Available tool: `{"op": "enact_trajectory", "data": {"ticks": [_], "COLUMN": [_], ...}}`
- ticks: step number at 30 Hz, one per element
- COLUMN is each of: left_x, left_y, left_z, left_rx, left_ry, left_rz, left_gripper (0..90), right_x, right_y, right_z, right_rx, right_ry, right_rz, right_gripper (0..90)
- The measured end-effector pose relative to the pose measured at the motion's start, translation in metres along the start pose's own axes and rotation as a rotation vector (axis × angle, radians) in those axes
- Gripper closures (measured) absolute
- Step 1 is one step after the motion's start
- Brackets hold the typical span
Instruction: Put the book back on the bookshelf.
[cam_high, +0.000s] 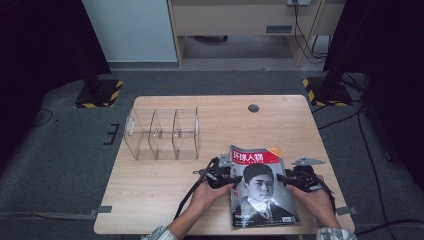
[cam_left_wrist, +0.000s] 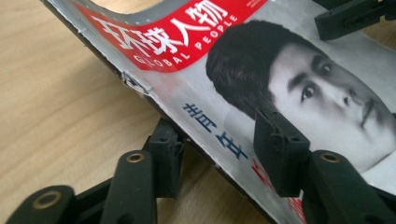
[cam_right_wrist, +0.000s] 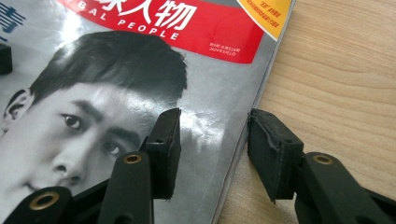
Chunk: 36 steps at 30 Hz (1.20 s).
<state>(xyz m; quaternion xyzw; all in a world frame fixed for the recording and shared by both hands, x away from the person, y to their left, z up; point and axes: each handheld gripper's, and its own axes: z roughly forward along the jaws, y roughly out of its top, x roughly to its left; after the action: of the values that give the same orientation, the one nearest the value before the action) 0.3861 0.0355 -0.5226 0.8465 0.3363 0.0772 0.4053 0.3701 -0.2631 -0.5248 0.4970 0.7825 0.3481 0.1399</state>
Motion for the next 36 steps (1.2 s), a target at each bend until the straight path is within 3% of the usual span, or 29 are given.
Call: {"op": "enact_trajectory", "data": {"ticks": [16,26,30,31,36], "left_x": [0.01,0.012,0.013,0.015,0.016], "left_y": [0.039,0.056,0.064,0.067,0.074], "left_z": [0.008,0.012,0.015,0.017,0.023], "left_rx": [0.0,0.02,0.022,0.026,0.043], "left_ry": [0.002,-0.02,-0.043,-0.067,-0.084], "left_rz": [0.004,-0.004,-0.036,-0.069,-0.067], "left_gripper": [65.8,54.2,43.6,39.8,28.2], "right_x": [0.0,-0.001,-0.001,-0.001,-0.001], "right_y": [0.004,0.004,0.003,0.003,0.003], "right_z": [0.005,0.006,0.006,0.006,0.007], "right_rx": [-0.006,-0.015,-0.023,-0.025,-0.028], "right_ry": [-0.021,-0.011,-0.009,-0.008,-0.006], "right_rz": [-0.005,-0.007,-0.004,-0.004,-0.004], "right_gripper": [58.1,58.0,57.9,57.8,57.7]}}
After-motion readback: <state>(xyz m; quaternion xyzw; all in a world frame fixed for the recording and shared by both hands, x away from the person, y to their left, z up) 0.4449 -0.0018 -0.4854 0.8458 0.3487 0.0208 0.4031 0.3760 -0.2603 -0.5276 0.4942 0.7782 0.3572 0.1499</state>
